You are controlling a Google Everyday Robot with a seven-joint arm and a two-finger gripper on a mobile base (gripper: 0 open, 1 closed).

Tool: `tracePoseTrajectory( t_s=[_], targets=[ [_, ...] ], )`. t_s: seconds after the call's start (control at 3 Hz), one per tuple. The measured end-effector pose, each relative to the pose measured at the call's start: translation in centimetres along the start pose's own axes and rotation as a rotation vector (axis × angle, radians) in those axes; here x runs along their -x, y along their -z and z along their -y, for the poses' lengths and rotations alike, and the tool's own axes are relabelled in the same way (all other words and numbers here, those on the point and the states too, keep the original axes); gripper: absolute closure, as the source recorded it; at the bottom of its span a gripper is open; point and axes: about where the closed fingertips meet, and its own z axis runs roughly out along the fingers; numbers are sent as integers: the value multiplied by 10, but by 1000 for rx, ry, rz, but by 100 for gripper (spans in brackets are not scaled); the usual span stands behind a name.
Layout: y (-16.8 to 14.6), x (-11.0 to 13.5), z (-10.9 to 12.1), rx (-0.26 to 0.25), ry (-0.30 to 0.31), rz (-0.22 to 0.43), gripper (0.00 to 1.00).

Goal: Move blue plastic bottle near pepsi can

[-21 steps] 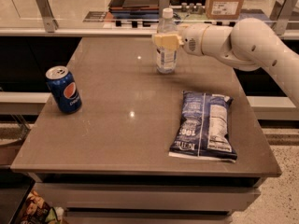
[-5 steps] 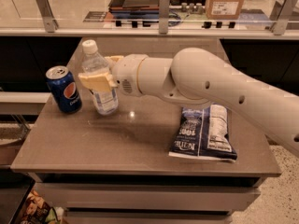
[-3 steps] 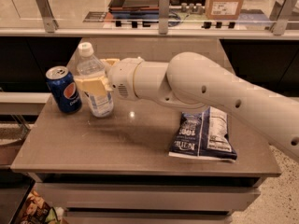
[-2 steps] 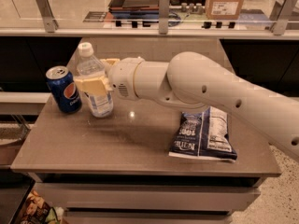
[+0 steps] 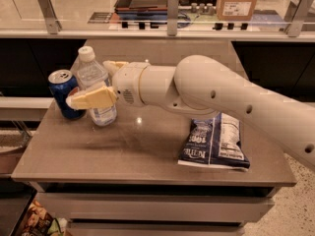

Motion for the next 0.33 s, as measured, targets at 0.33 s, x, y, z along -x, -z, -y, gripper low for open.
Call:
tracePoseTrajectory(
  t_s=[0.33],
  targets=[
    [0,0,0,0,0,0,0]
  ],
)
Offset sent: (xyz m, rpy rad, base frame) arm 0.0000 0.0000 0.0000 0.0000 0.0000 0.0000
